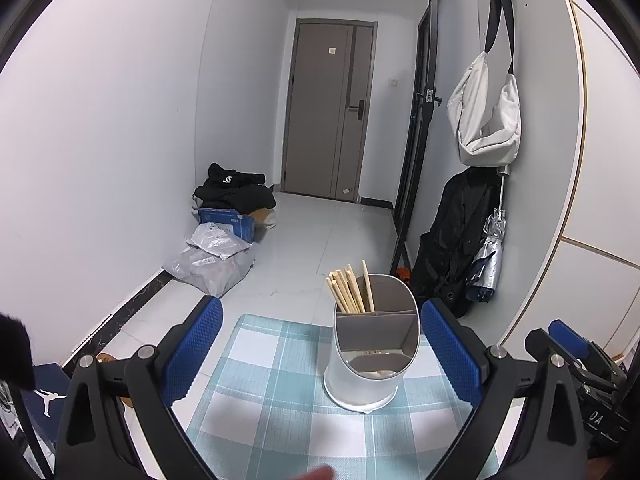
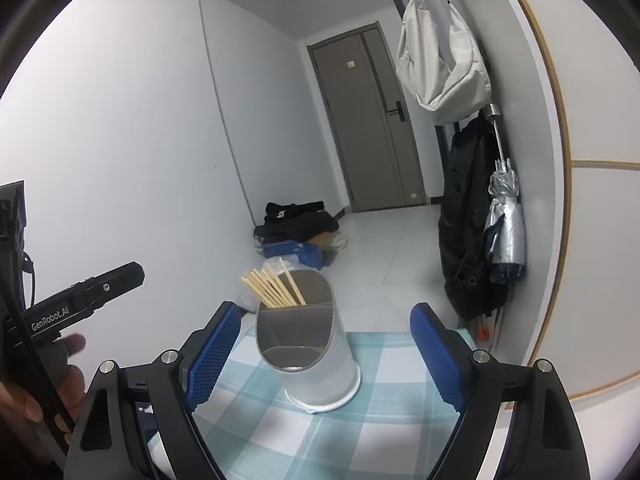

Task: Organize utensils

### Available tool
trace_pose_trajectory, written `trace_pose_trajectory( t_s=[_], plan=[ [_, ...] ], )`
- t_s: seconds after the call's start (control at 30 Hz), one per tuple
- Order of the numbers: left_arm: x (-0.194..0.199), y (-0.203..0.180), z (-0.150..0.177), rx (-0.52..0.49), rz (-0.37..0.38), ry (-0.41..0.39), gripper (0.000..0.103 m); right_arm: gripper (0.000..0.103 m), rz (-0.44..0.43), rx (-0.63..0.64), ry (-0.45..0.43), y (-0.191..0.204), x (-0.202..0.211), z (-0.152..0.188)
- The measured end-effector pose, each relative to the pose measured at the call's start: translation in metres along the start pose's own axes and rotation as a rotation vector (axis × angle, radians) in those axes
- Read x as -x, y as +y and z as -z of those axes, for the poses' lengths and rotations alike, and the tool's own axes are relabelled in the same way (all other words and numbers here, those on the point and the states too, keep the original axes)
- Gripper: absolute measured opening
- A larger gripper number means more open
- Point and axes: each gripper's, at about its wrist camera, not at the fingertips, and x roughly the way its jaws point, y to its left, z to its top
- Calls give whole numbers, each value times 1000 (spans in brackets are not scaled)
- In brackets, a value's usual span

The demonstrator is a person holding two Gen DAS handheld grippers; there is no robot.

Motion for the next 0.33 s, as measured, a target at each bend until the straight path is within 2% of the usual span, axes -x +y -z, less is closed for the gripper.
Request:
trace_pose_trajectory(
  t_s=[0.33],
  plan=[
    [1,4,0,15,-8,-12,98,87,4,16,3,3,0,2]
  ],
)
